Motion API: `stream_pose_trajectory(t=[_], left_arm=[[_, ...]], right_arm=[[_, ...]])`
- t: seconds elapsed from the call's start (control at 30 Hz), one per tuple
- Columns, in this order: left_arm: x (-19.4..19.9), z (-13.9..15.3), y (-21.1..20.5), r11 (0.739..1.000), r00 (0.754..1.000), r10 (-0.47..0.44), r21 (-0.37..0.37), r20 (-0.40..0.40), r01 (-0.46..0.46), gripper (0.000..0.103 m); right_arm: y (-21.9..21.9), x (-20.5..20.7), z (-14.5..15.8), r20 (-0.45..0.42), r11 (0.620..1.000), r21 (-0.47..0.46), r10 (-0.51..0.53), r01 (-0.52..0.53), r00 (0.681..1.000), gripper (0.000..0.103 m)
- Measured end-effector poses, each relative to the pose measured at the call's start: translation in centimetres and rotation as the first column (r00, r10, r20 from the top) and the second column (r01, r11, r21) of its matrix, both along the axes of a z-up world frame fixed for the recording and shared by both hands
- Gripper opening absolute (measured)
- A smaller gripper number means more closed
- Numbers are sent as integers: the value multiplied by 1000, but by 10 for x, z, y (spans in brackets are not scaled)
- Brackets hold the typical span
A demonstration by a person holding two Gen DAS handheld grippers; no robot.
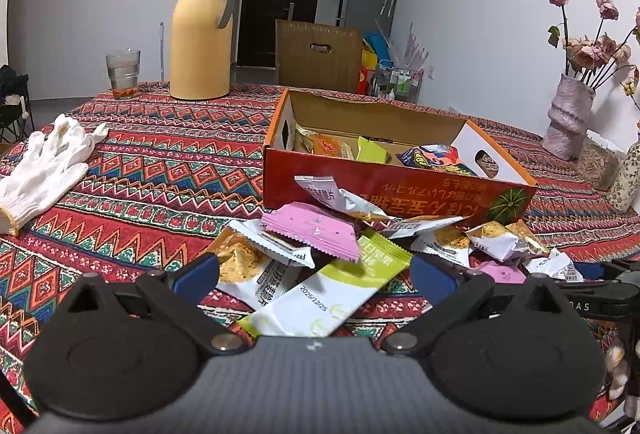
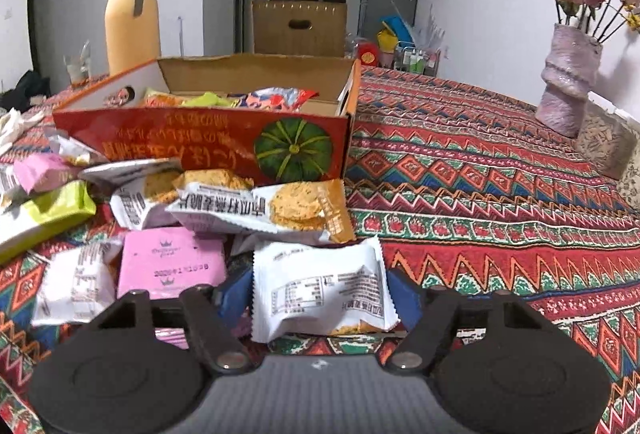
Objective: Organize snacks
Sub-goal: 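Withdraw both grippers from the box back toward the snack pile, then grasp the white biscuit packet with the right gripper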
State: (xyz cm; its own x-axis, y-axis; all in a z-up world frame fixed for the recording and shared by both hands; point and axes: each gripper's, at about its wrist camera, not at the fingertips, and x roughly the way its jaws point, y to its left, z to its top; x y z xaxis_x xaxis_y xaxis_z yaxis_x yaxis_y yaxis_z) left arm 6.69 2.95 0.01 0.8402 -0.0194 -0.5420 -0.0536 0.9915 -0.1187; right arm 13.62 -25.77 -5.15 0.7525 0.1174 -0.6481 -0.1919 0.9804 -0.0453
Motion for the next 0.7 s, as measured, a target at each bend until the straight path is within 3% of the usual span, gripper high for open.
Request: stream_pose_trajectory(t=[0.33, 0.5, 0.7], left_arm=[[4, -3, 3, 1000, 1000, -2, -6, -16, 2, 103], [8, -6, 9, 1000, 999, -14, 3, -40, 14, 103], [15, -19, 4, 994, 992, -85, 59, -97, 91, 103]], right_arm=[[-2, -14, 1, 46, 999, 44, -16, 14, 999, 52], [-5, -32, 7, 120, 992, 106, -82, 70, 989, 52], [-5, -47, 10, 173, 984, 142, -134, 110, 976, 52]])
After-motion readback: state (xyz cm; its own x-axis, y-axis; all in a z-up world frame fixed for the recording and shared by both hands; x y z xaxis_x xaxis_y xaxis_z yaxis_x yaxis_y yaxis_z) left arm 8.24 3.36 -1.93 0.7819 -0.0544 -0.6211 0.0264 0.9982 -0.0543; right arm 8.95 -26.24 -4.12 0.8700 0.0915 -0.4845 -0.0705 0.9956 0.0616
